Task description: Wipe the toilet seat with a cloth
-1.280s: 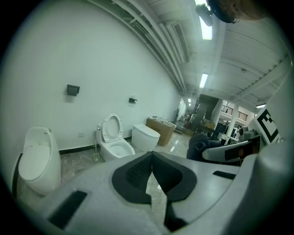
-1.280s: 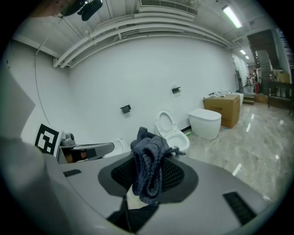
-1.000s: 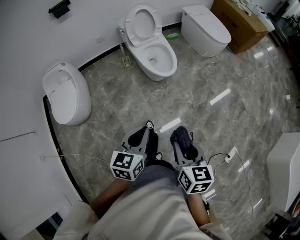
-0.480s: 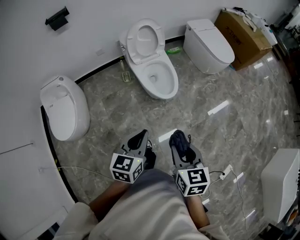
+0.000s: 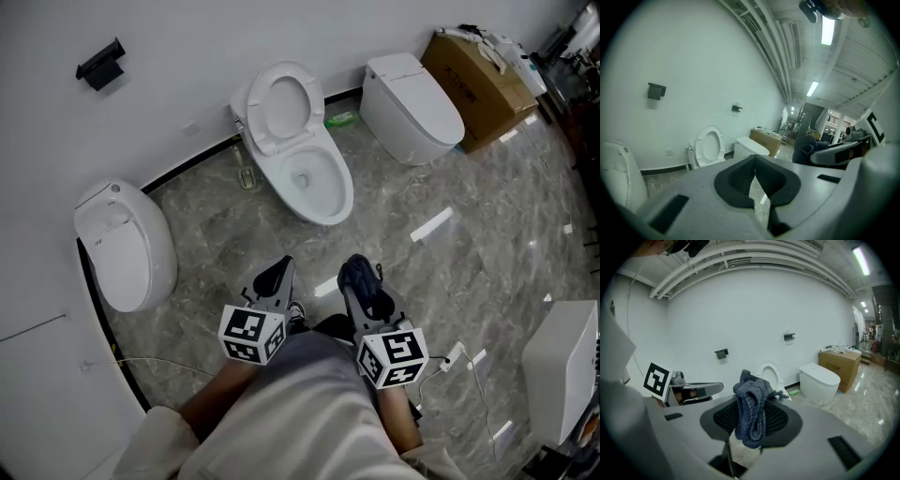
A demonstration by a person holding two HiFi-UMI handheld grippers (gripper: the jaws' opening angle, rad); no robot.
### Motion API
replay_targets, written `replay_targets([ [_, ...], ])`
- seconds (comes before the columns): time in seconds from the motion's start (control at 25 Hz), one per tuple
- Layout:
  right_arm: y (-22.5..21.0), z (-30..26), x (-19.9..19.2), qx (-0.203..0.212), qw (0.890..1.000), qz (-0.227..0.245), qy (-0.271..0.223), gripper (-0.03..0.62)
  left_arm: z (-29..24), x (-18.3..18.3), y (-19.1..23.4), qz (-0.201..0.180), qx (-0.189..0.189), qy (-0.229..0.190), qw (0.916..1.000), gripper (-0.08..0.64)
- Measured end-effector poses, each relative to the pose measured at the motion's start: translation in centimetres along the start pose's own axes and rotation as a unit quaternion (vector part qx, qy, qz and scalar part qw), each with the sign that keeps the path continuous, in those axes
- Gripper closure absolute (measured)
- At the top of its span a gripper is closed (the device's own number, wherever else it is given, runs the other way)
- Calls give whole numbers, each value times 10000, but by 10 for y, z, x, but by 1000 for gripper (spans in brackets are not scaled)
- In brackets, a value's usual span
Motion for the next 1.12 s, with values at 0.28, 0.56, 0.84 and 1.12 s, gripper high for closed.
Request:
replay_targets([
  [0.28, -38, -35, 14, -107, 9996, -167, 203, 482, -26, 3, 26, 332, 266, 170, 9990, 551],
  [0.56, -65, -104, 45, 426, 9981, -19, 454, 489, -87, 25, 42, 496, 502, 176, 9973, 551],
  [0.84, -132, -162, 110, 777, 9948, 147, 640, 494, -169, 84, 50, 563, 1005, 103, 9933, 551],
  [1.12, -200, -213, 151, 1141, 9903, -54, 787, 494, -238, 121, 55, 767, 1542, -85, 9850, 552],
])
Point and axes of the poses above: the fingertips, and each gripper's own axes: z backward along the fingers, y to its left, x out of its top, the point moved 4 cm from there along z, backward along the fingers, and after that the axes turned 5 degrees about y, right-handed, at the moved point
